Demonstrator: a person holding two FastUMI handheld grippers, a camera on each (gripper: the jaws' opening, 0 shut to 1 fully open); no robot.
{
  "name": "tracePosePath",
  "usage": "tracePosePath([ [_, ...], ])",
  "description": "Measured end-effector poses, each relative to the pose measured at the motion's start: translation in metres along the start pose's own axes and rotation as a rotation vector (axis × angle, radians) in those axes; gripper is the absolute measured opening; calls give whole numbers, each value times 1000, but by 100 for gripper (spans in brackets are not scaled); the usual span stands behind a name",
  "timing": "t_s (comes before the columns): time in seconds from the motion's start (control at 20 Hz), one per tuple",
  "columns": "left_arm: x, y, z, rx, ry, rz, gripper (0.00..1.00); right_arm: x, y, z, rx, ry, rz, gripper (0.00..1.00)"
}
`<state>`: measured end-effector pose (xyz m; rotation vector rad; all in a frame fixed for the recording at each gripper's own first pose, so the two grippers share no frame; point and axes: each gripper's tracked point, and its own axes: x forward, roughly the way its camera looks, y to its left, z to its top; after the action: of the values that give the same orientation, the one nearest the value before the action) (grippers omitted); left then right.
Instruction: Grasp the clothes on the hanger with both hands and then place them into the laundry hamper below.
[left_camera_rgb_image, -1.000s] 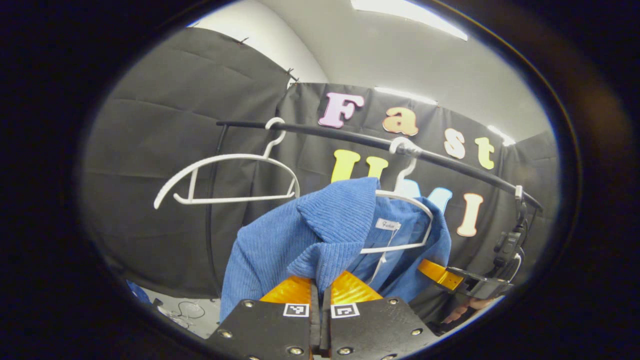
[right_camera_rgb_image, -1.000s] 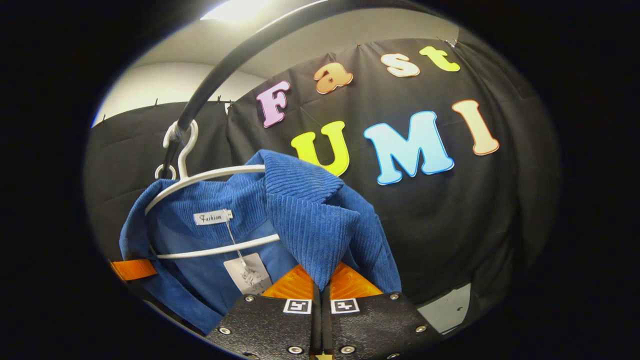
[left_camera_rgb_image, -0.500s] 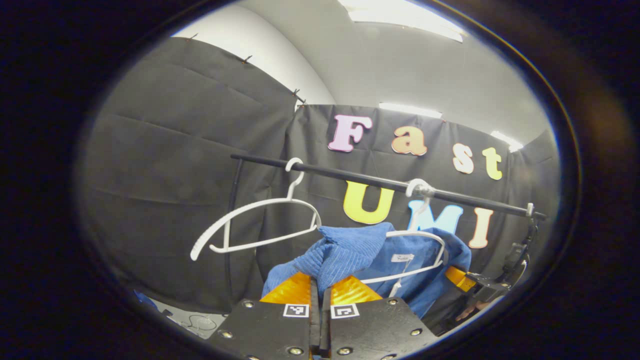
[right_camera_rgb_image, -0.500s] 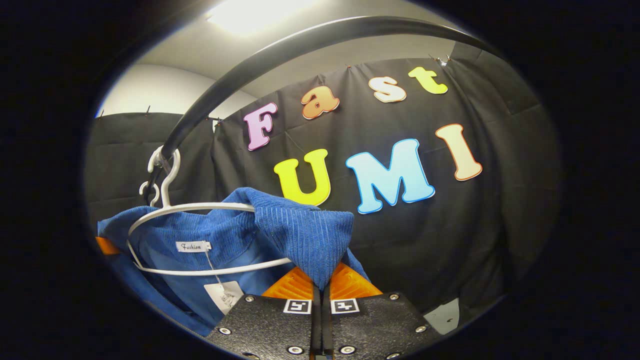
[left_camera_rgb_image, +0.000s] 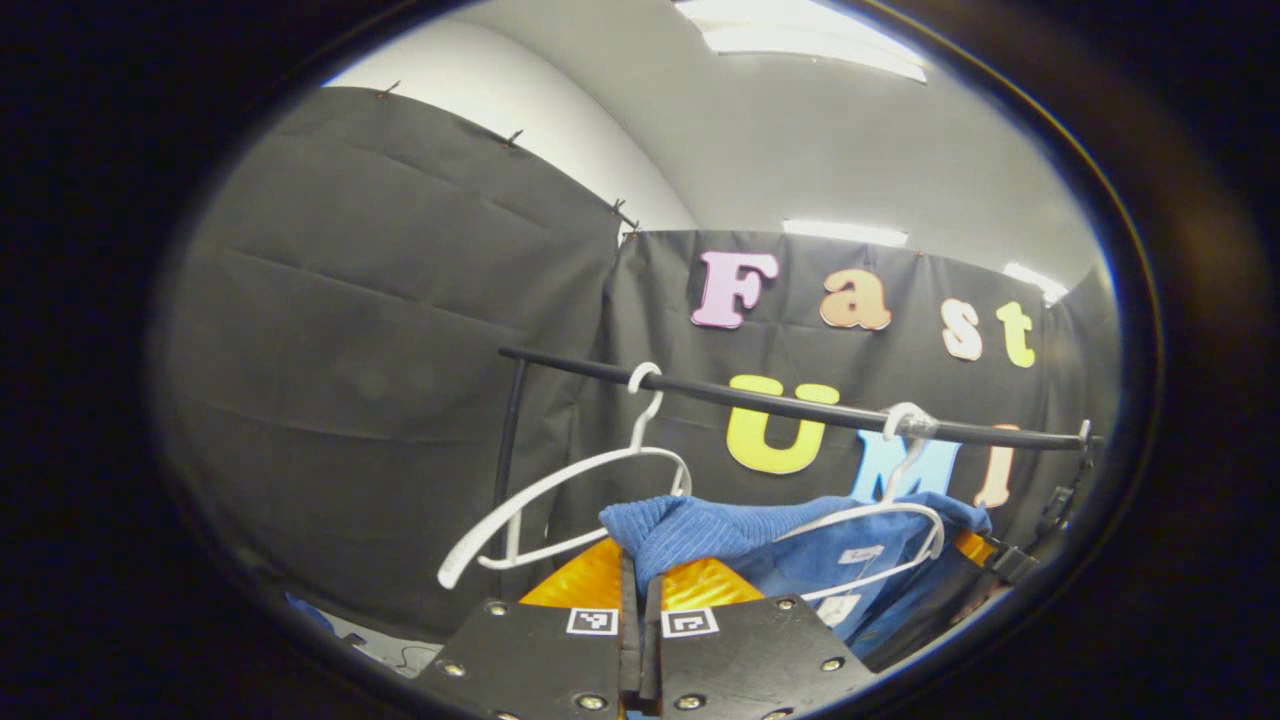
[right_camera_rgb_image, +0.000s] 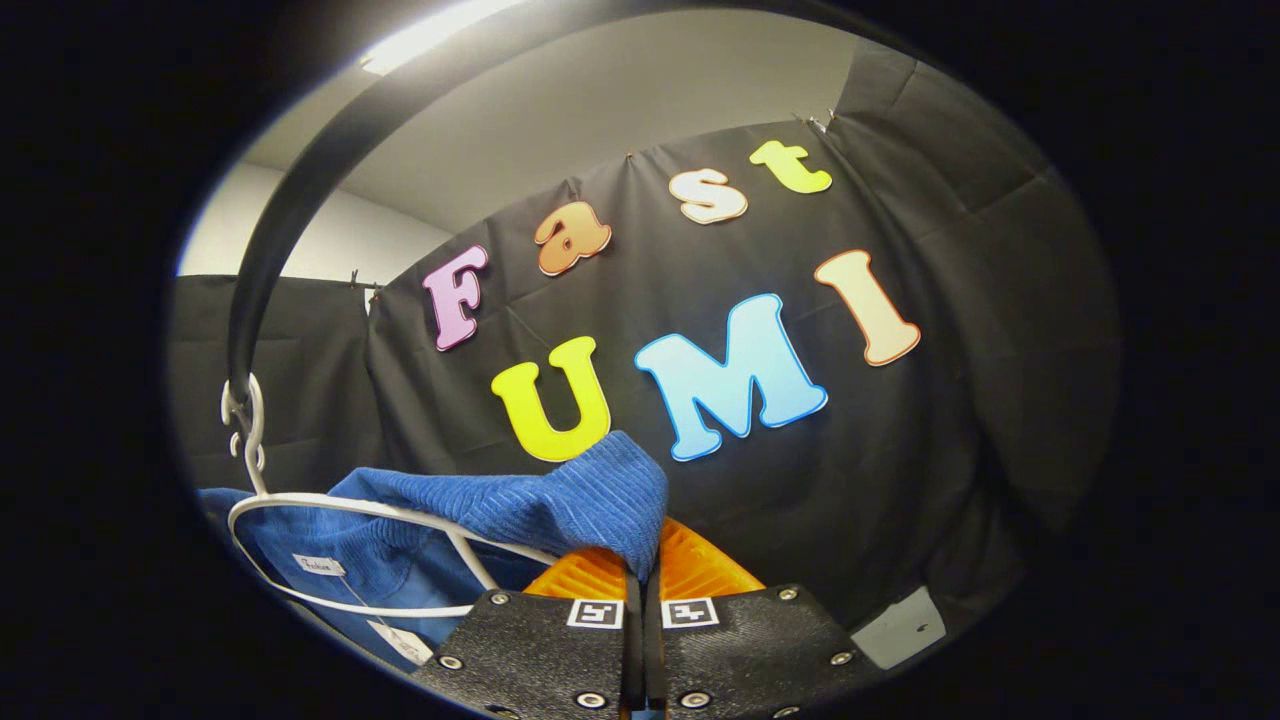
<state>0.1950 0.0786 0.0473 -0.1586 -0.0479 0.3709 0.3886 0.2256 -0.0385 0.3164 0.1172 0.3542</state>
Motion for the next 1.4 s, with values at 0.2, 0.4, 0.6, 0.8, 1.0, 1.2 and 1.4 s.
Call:
tracePosePath([
  [0.2, 15, 13, 0, -1, 2, 19, 1, 9, -3, 2, -43, -47, -19, 0],
  [0.4, 27, 21, -11, -26, 34, 14, 1, 12, -2, 8, -29, -86, -12, 0],
  [0.6, 47, 26, -18, -30, 59, -52, 1, 10, -7, 2, -72, -101, -14, 0],
  [0.8, 63, 36, -36, -36, 113, -87, 1, 9, -7, 1, -138, -122, -12, 0],
  [1.0, 67, 30, -45, -46, 121, -105, 1, 11, -9, -2, -186, -128, -32, 0],
  [1.2, 61, 29, -59, -53, 151, -138, 1, 5, -9, 3, -216, -152, -59, 0],
  [1.4, 67, 28, -86, -59, 225, -172, 1, 7, -12, 13, -400, -226, -96, 0],
])
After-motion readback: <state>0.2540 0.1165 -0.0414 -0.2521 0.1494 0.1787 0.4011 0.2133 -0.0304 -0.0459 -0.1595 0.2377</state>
